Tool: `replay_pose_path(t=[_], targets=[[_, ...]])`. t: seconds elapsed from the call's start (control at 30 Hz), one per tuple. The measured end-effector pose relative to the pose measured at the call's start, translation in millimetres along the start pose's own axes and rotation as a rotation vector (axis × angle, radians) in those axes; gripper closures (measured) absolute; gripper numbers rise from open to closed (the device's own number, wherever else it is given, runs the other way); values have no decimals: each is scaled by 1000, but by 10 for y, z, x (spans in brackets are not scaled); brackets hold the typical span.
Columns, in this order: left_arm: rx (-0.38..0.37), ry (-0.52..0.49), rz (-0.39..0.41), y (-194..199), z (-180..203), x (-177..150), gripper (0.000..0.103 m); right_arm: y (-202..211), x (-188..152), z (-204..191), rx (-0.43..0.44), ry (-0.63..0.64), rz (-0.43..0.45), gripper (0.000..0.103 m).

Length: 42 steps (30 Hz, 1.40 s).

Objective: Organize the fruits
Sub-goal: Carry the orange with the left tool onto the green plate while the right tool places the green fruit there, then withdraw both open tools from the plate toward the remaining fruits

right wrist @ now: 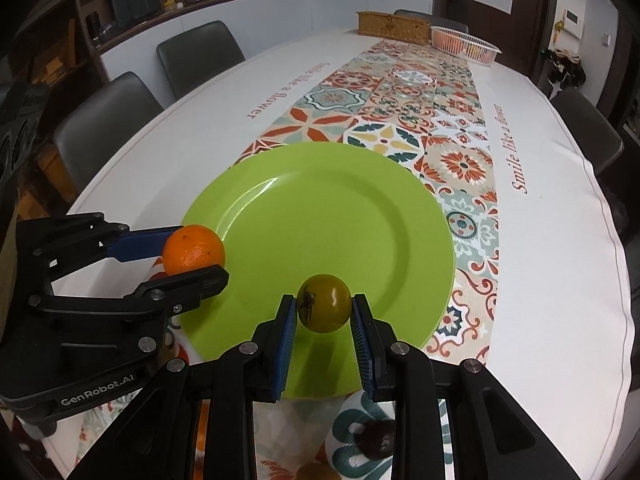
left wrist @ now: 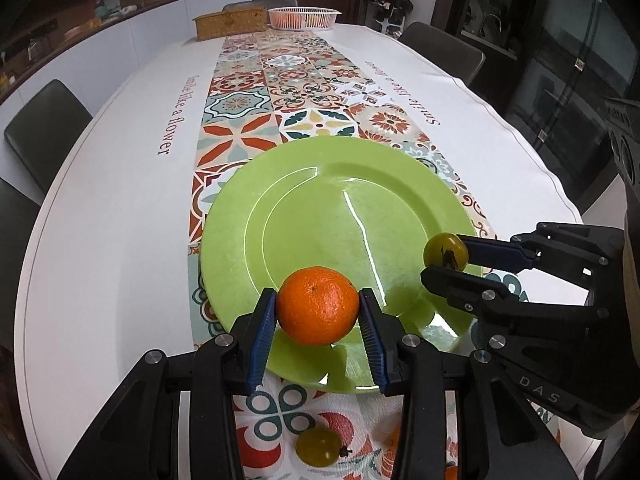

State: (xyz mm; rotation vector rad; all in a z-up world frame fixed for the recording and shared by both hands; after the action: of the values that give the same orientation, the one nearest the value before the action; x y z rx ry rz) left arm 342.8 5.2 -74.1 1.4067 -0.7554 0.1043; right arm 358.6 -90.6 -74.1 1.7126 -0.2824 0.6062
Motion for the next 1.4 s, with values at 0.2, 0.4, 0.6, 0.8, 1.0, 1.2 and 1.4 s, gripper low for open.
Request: replay_pose_path(t=[0.2, 0.4, 0.6, 0.8, 1.0, 1.2, 1.4], targets=[[23, -12, -3, -4, 2, -4, 60, -5, 5, 20, -1, -5, 4, 71], [65, -21, 42, 214, 6, -27, 53, 125, -36, 63, 0, -19, 26, 71], [94, -25, 99, 517, 95, -82, 49, 404, -132, 61, 5, -21, 76, 71], [174, -51, 194, 960, 247, -175, 36, 819, -243, 6, 5, -12, 163, 62], [212, -33, 274, 1332, 370, -317, 23, 1179, -379, -29, 5, -9, 238, 55], [244, 11, 326, 1583, 462, -518, 16, 1475, -587, -96, -18, 16, 310, 47], [239, -2, 329, 1675, 579, -740, 16, 1651, -836, -113, -49, 28, 355, 39]])
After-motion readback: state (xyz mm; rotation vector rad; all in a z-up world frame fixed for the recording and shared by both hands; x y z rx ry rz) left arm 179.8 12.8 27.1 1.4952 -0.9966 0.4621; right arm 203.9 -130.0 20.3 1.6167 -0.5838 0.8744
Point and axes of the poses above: each gripper's, at about its wrist camera, not at the fingertips, and y roughly against the way its jaws point, z to its right, x to its top, the point moved 3 cm from there along -y, roughly the way its jaws point, and after that the axes turned 9 degrees about -y, right-handed, at the moved point
